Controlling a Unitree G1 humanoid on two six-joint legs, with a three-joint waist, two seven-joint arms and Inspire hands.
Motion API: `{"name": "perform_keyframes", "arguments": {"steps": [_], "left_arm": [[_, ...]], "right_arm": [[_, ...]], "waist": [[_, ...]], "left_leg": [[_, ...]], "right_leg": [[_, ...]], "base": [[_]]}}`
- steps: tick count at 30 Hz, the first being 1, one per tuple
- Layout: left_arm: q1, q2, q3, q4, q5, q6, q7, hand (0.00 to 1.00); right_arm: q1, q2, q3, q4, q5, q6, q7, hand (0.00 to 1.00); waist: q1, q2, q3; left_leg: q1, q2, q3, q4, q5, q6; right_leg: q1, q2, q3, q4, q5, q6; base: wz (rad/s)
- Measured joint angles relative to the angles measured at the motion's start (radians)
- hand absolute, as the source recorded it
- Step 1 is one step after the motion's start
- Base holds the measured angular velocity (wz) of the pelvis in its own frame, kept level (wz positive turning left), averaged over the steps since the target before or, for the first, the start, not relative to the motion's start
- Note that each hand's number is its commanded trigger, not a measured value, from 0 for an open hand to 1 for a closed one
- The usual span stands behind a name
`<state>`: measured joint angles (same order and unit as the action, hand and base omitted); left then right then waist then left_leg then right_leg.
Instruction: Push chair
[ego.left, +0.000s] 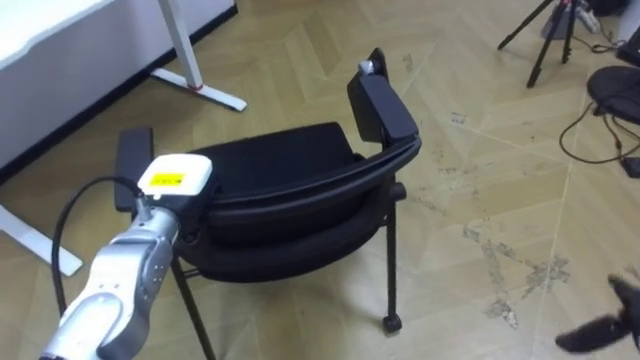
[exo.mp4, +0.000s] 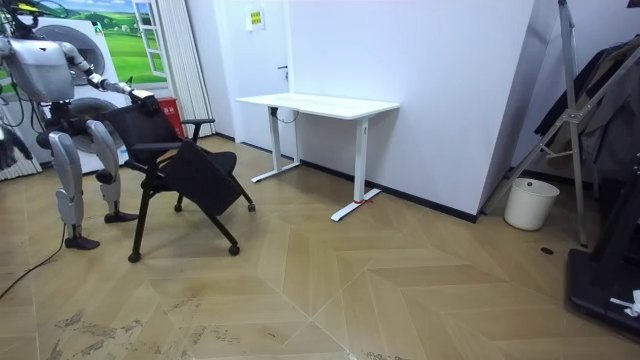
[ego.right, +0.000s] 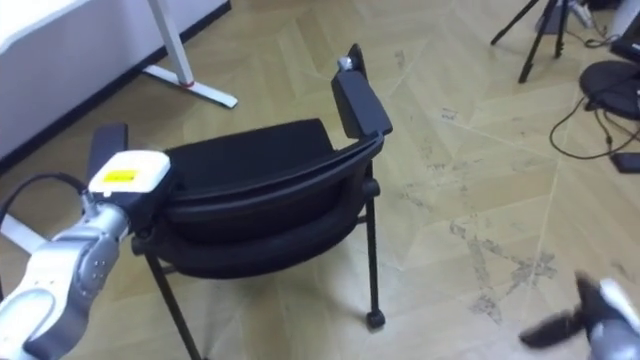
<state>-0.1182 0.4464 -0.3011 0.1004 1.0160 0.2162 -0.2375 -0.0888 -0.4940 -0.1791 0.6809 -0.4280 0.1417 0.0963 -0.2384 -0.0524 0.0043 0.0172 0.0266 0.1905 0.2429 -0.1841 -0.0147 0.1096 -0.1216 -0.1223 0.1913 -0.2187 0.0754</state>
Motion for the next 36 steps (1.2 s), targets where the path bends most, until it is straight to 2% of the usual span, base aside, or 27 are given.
{"name": "perform_keyframes", "arguments": {"steps": [3, 5, 12, 14, 18, 22, 28, 31, 36], "left_arm": [[0.002, 0.008, 0.006, -0.010, 0.000, -0.022, 0.001, 1.00], [0.001, 0.007, 0.006, -0.014, 0.000, -0.034, 0.002, 1.00], [-0.003, -0.006, 0.005, -0.009, 0.000, -0.062, 0.015, 1.00], [-0.003, -0.010, 0.003, 0.004, -0.001, -0.078, 0.030, 1.00], [-0.005, -0.025, 0.004, 0.029, -0.002, -0.098, 0.055, 1.00], [-0.012, -0.035, 0.004, 0.047, -0.003, -0.115, 0.081, 1.00], [-0.020, -0.043, 0.003, 0.066, -0.003, -0.134, 0.111, 1.00], [-0.025, -0.044, -0.006, 0.069, -0.003, -0.150, 0.127, 1.00], [-0.038, -0.044, -0.025, 0.077, -0.003, -0.160, 0.140, 1.00]], "right_arm": [[-0.012, -0.004, 0.001, -0.194, -0.128, -0.001, 0.021, 0.00], [-0.018, -0.005, 0.012, -0.324, -0.172, -0.001, 0.026, 0.00], [-0.051, -0.004, 0.138, -0.494, -0.310, -0.005, 0.082, 0.00], [-0.051, -0.004, 0.186, -0.540, -0.334, -0.005, 0.102, 0.00], [-0.051, 0.002, 0.226, -0.594, -0.335, -0.020, 0.146, 0.00], [-0.051, 0.004, 0.260, -0.617, -0.353, -0.019, 0.155, 0.00], [-0.051, 0.028, 0.315, -0.655, -0.419, -0.020, 0.199, 0.00], [-0.051, 0.029, 0.353, -0.655, -0.444, -0.021, 0.217, 0.00], [-0.054, 0.051, 0.372, -0.658, -0.447, -0.021, 0.235, 0.00]], "waist": [[0.010, 0.002, -0.0011], [0.031, 0.006, -0.0009], [0.059, 0.018, 0.0052], [0.082, 0.025, 0.0085], [0.096, 0.039, 0.0086], [0.109, 0.040, 0.0085], [0.121, 0.037, 0.0098], [0.137, 0.030, 0.0137], [0.159, 0.022, 0.0135]], "left_leg": [[-0.005, 0.001, 0.009, -0.004, 0.000, 0.000], [-0.007, 0.003, 0.018, -0.003, 0.000, 0.000], [-0.006, 0.003, 0.018, -0.008, 0.000, 0.000], [0.004, 0.004, 0.024, -0.008, 0.000, 0.000], [0.009, 0.004, 0.027, -0.011, 0.000, 0.000], [0.006, 0.005, 0.027, -0.011, 0.000, 0.000], [0.004, 0.005, 0.029, -0.016, 0.000, 0.000], [0.011, 0.004, 0.030, -0.023, 0.000, 0.000], [0.011, 0.003, 0.030, -0.025, 0.000, 0.000]], "right_leg": [[-0.013, 0.000, 0.010, 0.004, 0.000, 0.000], [-0.025, 0.001, 0.022, 0.014, 0.000, 0.000], [-0.026, 0.001, 0.023, 0.014, 0.000, 0.000], [-0.024, 0.002, 0.034, 0.014, 0.000, 0.000], [-0.022, 0.002, 0.036, 0.014, 0.000, 0.000], [-0.025, 0.002, 0.034, 0.014, 0.000, 0.000], [-0.023, 0.003, 0.033, 0.014, 0.000, 0.000], [-0.024, 0.002, 0.035, 0.014, 0.000, 0.000], [-0.022, 0.002, 0.035, 0.015, 0.000, 0.000]], "base": [[-0.10], [-0.14], [-0.01], [-0.14], [-0.04], [0.01], [0.01], [-0.01], [0.00]]}}
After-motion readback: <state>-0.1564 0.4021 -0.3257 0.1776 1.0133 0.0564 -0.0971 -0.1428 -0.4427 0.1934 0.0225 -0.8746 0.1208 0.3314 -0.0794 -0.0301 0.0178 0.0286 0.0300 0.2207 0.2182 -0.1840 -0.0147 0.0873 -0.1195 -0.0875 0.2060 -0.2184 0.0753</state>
